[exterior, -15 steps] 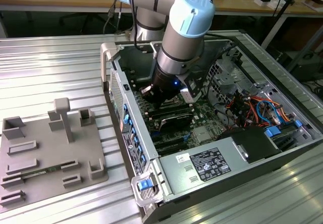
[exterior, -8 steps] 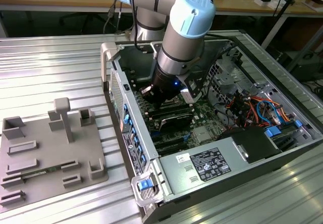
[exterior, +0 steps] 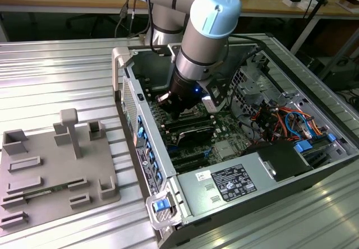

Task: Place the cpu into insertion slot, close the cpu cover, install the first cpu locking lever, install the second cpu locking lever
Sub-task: 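Install the second cpu locking lever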

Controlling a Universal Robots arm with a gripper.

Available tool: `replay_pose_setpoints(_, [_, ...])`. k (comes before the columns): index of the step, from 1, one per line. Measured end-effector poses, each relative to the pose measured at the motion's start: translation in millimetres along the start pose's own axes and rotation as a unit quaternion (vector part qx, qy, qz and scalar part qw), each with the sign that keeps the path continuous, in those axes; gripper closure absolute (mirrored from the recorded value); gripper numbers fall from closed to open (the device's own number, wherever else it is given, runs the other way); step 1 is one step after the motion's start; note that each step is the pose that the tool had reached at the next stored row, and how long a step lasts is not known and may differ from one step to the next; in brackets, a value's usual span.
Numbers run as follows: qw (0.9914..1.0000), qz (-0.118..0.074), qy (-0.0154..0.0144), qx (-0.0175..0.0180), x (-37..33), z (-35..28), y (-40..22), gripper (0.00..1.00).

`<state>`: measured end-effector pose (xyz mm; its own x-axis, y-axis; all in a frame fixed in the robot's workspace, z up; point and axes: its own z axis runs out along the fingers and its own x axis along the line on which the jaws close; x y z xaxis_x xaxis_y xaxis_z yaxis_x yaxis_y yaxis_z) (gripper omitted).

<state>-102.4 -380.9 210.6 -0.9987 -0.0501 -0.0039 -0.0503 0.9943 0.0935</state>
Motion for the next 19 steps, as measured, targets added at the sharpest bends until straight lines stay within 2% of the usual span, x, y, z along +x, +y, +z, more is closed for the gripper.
replay_pose_setpoints(3, [1.0, 0.0, 0.0, 0.0001, 0.0, -0.1, 0.3, 0.89])
replay_pose_setpoints(7, [0.99999, 0.0, -0.0002, -0.0046, 0.0, 0.3, 0.4, 0.89])
replay_pose_setpoints(10, [0.99999, 0.0, -0.0003, -0.005, 0.0, -0.6, 0.4, 0.89])
replay_pose_setpoints(11, [0.99999, 0.0, -0.0002, -0.0049, -0.2, -3.4, 0.7, 0.89])
replay_pose_setpoints(13, [0.99999, 0.0, -0.0002, -0.005, -1.3, -16.0, 2.6, 0.89])
replay_pose_setpoints(14, [0.99999, 0.0, -0.0002, -0.005, -2.2, -18.6, 3.2, 0.89])
replay_pose_setpoints(19, [0.99999, 0.0, -0.0003, -0.005, -10.7, -23.5, 6.8, 0.89])
